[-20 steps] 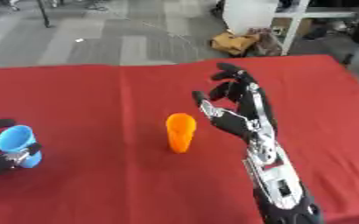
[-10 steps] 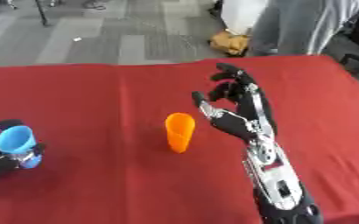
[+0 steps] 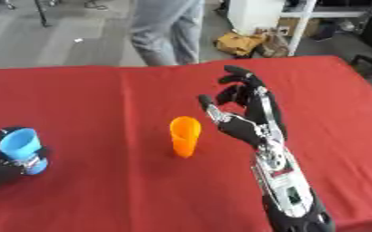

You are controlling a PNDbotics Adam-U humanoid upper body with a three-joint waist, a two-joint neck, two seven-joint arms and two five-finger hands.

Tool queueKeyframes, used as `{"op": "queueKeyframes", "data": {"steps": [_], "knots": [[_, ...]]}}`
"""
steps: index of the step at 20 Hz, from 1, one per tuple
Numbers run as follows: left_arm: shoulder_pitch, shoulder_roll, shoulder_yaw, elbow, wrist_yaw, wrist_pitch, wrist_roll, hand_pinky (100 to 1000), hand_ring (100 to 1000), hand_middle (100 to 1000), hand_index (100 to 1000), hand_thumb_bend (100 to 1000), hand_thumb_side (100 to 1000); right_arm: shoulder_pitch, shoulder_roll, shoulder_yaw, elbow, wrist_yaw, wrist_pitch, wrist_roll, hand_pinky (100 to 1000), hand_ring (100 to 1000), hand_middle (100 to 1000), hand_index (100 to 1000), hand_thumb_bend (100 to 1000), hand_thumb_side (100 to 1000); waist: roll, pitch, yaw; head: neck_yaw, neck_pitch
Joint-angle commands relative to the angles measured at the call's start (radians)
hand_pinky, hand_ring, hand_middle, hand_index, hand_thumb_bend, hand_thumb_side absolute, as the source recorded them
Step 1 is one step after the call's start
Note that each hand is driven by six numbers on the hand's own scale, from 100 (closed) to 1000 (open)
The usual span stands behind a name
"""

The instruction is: Pour the contents of one cup into another cup.

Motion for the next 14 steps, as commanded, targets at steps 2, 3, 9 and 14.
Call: {"op": "queueKeyframes", "data": {"steps": [2,3,9,14], "knots": [[-0.021,0.008,-0.007,-0.002,0.000,-0.009,-0.012,312,456,506,697,344,100,-0.017,-0.006,-0.005,-0.010,0.008,-0.001,0.003,485,491,590,789,467,100,0.002,-0.014,-0.001,-0.001,-0.009],[-0.021,0.009,-0.007,-0.003,-0.003,-0.011,-0.012,301,448,497,695,332,100,-0.016,-0.006,-0.006,-0.009,0.009,-0.001,0.003,485,491,590,789,467,100,0.002,-0.014,-0.001,-0.002,-0.009],[-0.011,0.018,-0.005,-0.026,-0.018,-0.024,0.023,290,440,489,689,278,100,0.000,-0.013,-0.020,0.020,0.026,0.004,-0.007,477,485,587,788,467,100,0.005,-0.014,-0.002,-0.002,-0.010],[0.001,0.038,-0.004,-0.078,-0.043,-0.034,0.055,299,449,497,691,284,100,0.029,-0.028,-0.033,0.081,0.059,0.006,-0.012,469,484,592,793,478,100,0.008,-0.015,-0.004,-0.001,-0.011]]}}
